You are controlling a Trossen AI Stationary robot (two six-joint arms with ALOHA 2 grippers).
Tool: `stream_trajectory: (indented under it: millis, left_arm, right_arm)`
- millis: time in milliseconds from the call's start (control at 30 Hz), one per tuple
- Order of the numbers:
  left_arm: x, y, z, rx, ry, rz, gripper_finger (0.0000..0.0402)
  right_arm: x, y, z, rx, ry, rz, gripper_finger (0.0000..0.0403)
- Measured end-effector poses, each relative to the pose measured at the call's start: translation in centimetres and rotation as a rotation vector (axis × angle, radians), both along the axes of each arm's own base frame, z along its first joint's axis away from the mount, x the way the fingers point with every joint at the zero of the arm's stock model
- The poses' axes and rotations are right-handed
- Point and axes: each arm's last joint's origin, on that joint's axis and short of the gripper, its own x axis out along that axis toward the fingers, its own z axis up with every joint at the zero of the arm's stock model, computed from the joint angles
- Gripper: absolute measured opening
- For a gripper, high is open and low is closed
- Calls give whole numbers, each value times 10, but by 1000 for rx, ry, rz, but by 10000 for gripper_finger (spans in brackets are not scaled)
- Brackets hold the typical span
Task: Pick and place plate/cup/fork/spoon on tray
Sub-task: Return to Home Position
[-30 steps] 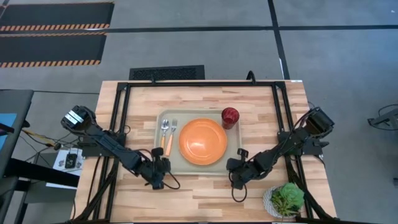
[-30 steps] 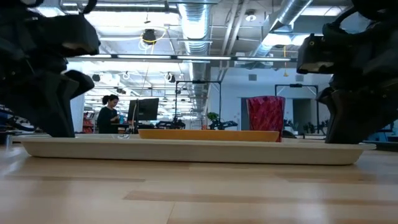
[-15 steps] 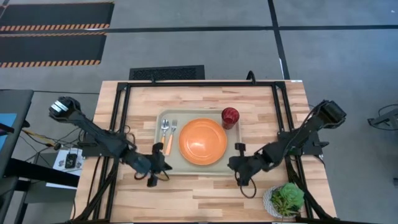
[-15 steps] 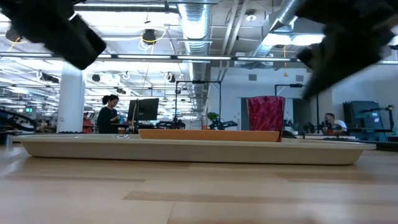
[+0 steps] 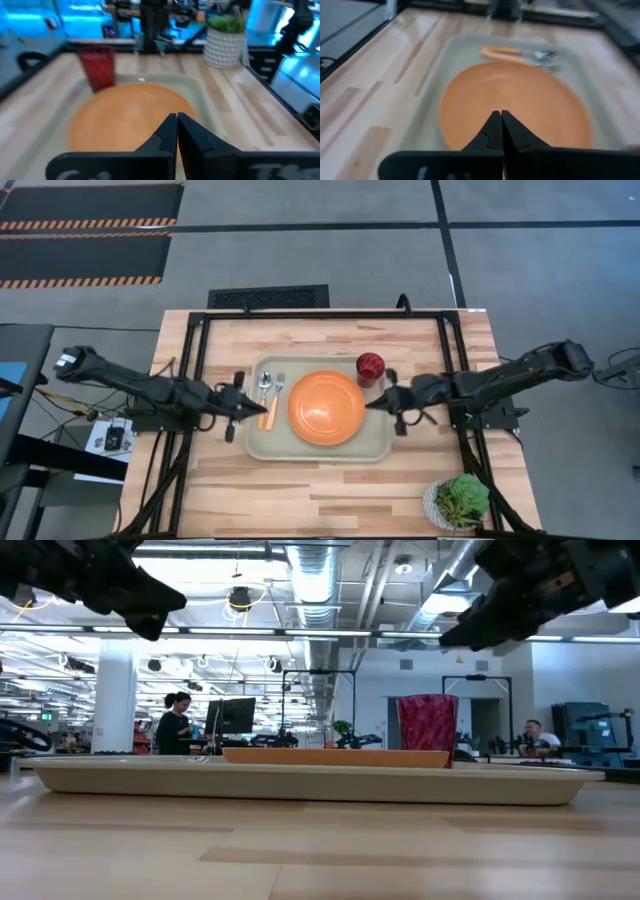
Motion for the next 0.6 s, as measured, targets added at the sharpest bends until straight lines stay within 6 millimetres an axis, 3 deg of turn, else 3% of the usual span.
stream_trajectory:
  millis: [300,600]
  left_arm:
    - [-36,27,-10,4,-123,122,0]
    - [-62,34,-26,-2,-194,180,0]
  right_arm:
    - [-43,-20,-13,-27,-136,-128,1]
    - [-74,-25,-26,-1,-263,-170,1]
